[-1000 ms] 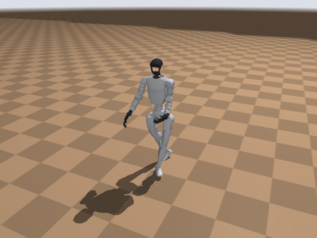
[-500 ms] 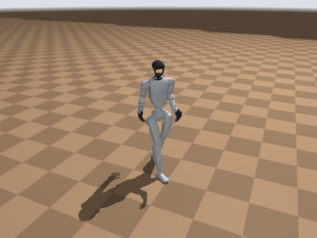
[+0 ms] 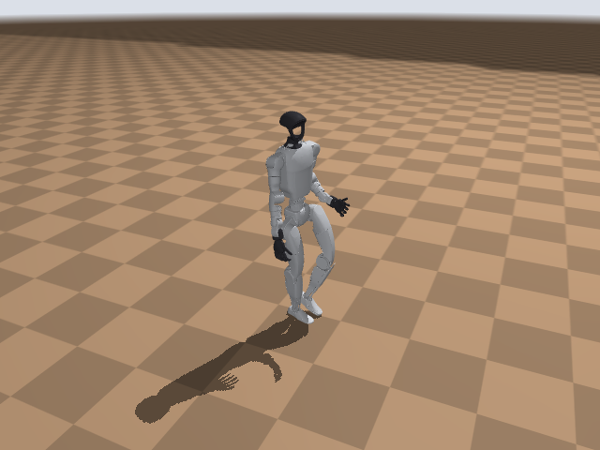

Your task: Walk run

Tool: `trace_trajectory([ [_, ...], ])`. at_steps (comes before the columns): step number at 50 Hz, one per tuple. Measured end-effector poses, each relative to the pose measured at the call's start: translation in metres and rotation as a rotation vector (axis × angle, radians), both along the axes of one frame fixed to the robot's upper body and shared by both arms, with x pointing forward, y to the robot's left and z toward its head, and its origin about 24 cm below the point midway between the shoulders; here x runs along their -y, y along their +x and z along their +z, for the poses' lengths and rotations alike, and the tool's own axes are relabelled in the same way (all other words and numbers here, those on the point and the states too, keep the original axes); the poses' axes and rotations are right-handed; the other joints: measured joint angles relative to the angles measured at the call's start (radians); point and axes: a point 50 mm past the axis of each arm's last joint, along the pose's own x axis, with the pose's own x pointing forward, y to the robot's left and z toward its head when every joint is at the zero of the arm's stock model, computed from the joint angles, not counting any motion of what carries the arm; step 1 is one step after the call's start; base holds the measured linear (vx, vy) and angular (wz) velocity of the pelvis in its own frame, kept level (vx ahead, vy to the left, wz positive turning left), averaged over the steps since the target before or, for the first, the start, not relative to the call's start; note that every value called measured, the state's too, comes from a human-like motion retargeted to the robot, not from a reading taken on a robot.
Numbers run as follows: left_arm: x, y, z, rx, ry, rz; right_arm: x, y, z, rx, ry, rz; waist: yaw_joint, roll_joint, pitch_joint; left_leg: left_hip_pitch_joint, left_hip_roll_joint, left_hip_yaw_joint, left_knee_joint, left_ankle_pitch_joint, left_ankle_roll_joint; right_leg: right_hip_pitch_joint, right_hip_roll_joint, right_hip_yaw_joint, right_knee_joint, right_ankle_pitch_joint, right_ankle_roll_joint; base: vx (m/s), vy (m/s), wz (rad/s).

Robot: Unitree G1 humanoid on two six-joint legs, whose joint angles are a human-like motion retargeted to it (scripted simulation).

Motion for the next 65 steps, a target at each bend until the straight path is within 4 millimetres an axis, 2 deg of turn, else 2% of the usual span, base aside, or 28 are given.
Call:
trace_trajectory([
  [3,-0.001,0.004,0.007,0.035,0.004,0.007,0.006,0.048,0.019,0.189,-0.057,0.072,0.031,0.019,0.028,-0.048,0.022,0.046,-0.247,-0.032,0.075,0.069,0.06,-0.039,-0.018,-0.034,-0.03,0.85,-0.21,0.33],
  [6,-0.001,0.004,0.01,0.054,-0.014,0.036,0.007,0.08,0.036,0.337,-0.11,0.102,0.05,0.036,0.054,-0.073,-0.012,0.032,-0.486,-0.059,0.092,0.145,0.111,-0.071,-0.034,-0.053,-0.051,0.95,-0.18,0.22],
  [10,-0.005,-0.002,0.01,0.049,-0.023,0.08,-0.005,0.096,0.044,0.462,-0.107,0.114,0.086,0.004,0.066,-0.075,-0.036,0.075,-0.628,-0.099,0.104,0.213,0.115,-0.087,-0.015,0.021,-0.051,1.13,-0.16,-0.2],
  [12,-0.007,-0.006,0.007,0.036,-0.02,0.088,-0.013,0.092,0.04,0.476,-0.075,0.119,0.115,-0.014,0.06,-0.049,-0.037,0.082,-0.603,-0.05,0.162,0.229,0.097,-0.099,0.019,0.138,-0.03,1.11,-0.1,-0.49],
  [15,-0.011,-0.014,0.002,0.005,-0.01,0.087,-0.025,0.065,0.024,0.417,-0.023,0.127,0.129,-0.027,0.03,-0.006,-0.022,0.082,-0.579,-0.062,0.203,0.225,0.068,-0.172,0.113,0.444,-0.001,1.22,-0.09,-0.09],
  [17,-0.014,-0.012,0.002,0.004,-0.006,0.085,-0.033,0.039,0.013,0.376,-0.006,0.11,0.081,-0.004,0.037,-0.013,-0.041,-0.068,-0.481,-0.146,0.202,0.149,0.095,-0.127,0.317,0.608,0.005,1.47,0.0,1.09],
  [20,-0.013,-0.004,0.009,0.038,0.013,0.054,-0.038,0.002,0.003,0.343,0.033,0.092,0.044,-0.005,0.078,0.112,-0.04,-0.043,-0.436,-0.248,0.203,0.013,0.023,-0.195,0.747,0.608,-0.051,0.99,-0.12,0.99],
  [22,-0.013,0.009,0.018,0.086,0.025,0.035,-0.04,-0.017,0.002,0.343,0.067,0.113,0.028,0.083,0.068,0.162,0.036,-0.106,-0.48,-0.268,0.186,-0.091,0.131,-0.182,0.746,0.552,-0.069,0.97,-0.09,0.52],
  [24,-0.01,0.022,0.025,0.128,0.016,0.018,-0.033,-0.039,0.006,0.355,0.059,0.119,0.044,0.099,0.077,0.2,0.036,-0.11,-0.495,-0.283,0.175,-0.212,0.145,-0.121,0.8,0.463,-0.07,1.1,-0.13,0.11],
  [27,-0.003,0.036,0.038,0.19,0.016,-0.017,-0.019,-0.076,0.019,0.409,0.026,0.083,0.009,0.111,0.094,0.3,0.007,-0.158,-0.574,-0.278,0.162,-0.361,0.08,-0.14,0.758,0.314,-0.046,1.15,-0.17,1.03],
  [30,-0.002,0.043,0.049,0.246,0.037,-0.042,-0.005,-0.101,0.037,0.475,-0.003,0.071,-0.071,0.12,0.111,0.397,-0.026,-0.241,-0.63,-0.273,0.158,-0.46,-0.004,-0.179,0.578,0.201,0.007,1.13,-0.3,1.43],
  [35,-0.008,0.038,0.055,0.28,0.039,-0.042,0.012,-0.111,0.062,0.569,-0.093,0.113,-0.196,0.082,0.12,0.571,-0.069,-0.331,-0.664,-0.223,0.081,-0.54,-0.045,-0.007,0.182,0.117,0.138,1.13,-0.38,0.94],
  [37,-0.009,0.03,0.048,0.252,0.011,-0.032,0.009,-0.102,0.064,0.609,-0.113,0.096,-0.207,0.084,0.106,0.619,-0.057,-0.33,-0.647,-0.153,0.016,-0.533,-0.054,0.014,0.108,0.097,0.144,1.35,-0.48,0.16],
  [38,-0.009,0.026,0.043,0.23,-0.01,-0.029,0.005,-0.096,0.063,0.63,-0.116,0.079,-0.218,0.096,0.097,0.63,-0.042,-0.338,-0.622,-0.094,-0.023,-0.527,-0.044,-0.005,0.108,0.124,0.081,1.33,-0.46,0.37],
  [40,-0.006,0.016,0.032,0.174,-0.059,-0.021,-0.007,-0.08,0.058,0.668,-0.118,0.035,-0.25,0.103,0.065,0.634,-0.038,-0.375,-0.532,0.097,-0.116,-0.487,-0.073,-0.185,0.142,0.191,0.026,1.44,-0.59,0.42],
  [42,-0.008,0.005,0.02,0.125,-0.089,-0.002,-0.032,-0.054,0.044,0.688,-0.136,-0.013,-0.234,0.087,0.037,0.581,-0.059,-0.335,-0.349,0.327,-0.199,-0.459,-0.017,0.007,0.2,0.119,-0.026,1.38,-0.67,-0.32],
  [43,-0.004,0.003,0.016,0.106,-0.104,0.001,-0.044,-0.037,0.036,0.688,-0.157,-0.052,-0.217,0.071,0.043,0.534,-0.049,-0.295,-0.219,0.4,-0.215,-0.435,-0.021,0.01,0.225,0.091,-0.037,1.15,-0.48,-0.58],
  [45,0.006,0.002,0.01,0.068,-0.139,0.058,-0.069,0.009,0.03,0.701,-0.122,-0.145,-0.191,0.076,0.074,0.406,0.012,-0.236,0.131,0.445,-0.199,-0.329,0.025,-0.009,0.211,0.053,-0.049,1.04,-0.3,-0.9],
  [47,0.013,0.003,0.009,0.054,-0.176,0.106,-0.09,0.052,0.048,0.85,0.046,-0.232,-0.15,0.025,0.042,0.301,-0.057,-0.177,0.181,0.361,-0.141,-0.256,-0.024,0.032,0.154,0.051,-0.043,1.26,-0.28,-0.88],
  [50,0.009,0.0,0.011,0.069,-0.149,0.116,-0.1,0.101,0.093,1.146,0.309,-0.277,-0.122,0.012,0.037,0.132,-0.03,-0.129,0.233,0.21,-0.061,-0.15,-0.006,0.028,0.074,0.054,-0.062,1.26,-0.28,-0.45],
  [51,0.005,-0.001,0.013,0.082,-0.124,0.104,-0.103,0.112,0.107,1.212,0.366,-0.22,-0.098,0.002,0.042,0.086,-0.024,-0.108,0.197,0.161,-0.047,-0.116,-0.006,-0.008,0.052,0.06,-0.073,1.23,-0.36,-0.75],
  [55,-0.011,0.0,0.022,0.125,-0.024,0.049,-0.111,0.138,0.16,1.396,0.488,0.122,0.021,-0.032,0.059,-0.049,-0.016,-0.029,-0.091,0.039,0.011,0.013,0.023,-0.092,-0.015,0.119,-0.095,1.06,-0.29,-1.08],
  [58,-0.014,0.006,0.032,0.17,0.021,0.01,-0.106,0.142,0.19,1.493,0.417,0.291,0.098,-0.005,0.078,-0.049,-0.034,-0.042,-0.407,-0.035,0.041,0.107,0.089,-0.094,-0.023,0.175,-0.117,1.24,-0.14,-0.7],
  [60,-0.012,0.012,0.039,0.199,0.034,-0.006,-0.102,0.138,0.194,1.509,0.335,0.339,0.108,0.003,0.094,-0.022,-0.052,-0.067,-0.546,-0.082,0.024,0.169,0.114,-0.118,-0.005,0.236,-0.127,1.37,-0.14,-0.02],
  [61,-0.011,0.013,0.041,0.207,0.037,-0.007,-0.099,0.132,0.187,1.479,0.304,0.337,0.107,0.0,0.094,-0.002,-0.06,-0.06,-0.565,-0.037,0.076,0.19,0.115,-0.128,0.023,0.298,-0.114,1.36,-0.18,0.12],
  [62,-0.009,0.015,0.042,0.214,0.039,-0.006,-0.097,0.126,0.178,1.439,0.277,0.332,0.107,-0.005,0.091,0.019,-0.07,-0.048,-0.571,-0.03,0.129,0.205,0.112,-0.138,0.058,0.372,-0.094,1.51,-0.24,0.01],
  [63,-0.008,0.015,0.044,0.219,0.04,-0.002,-0.096,0.117,0.164,1.378,0.26,0.321,0.108,-0.019,0.079,0.042,-0.083,-0.026,-0.55,-0.099,0.185,0.207,0.1,-0.146,0.106,0.473,-0.059,1.61,-0.19,0.34],
  [65,0.0,0.015,0.042,0.213,0.022,0.001,-0.088,0.083,0.127,1.208,0.235,0.293,0.051,-0.025,0.071,0.084,-0.092,-0.091,-0.447,-0.209,0.184,0.136,0.088,-0.156,0.389,0.608,0.009,1.61,-0.07,1.13],
])
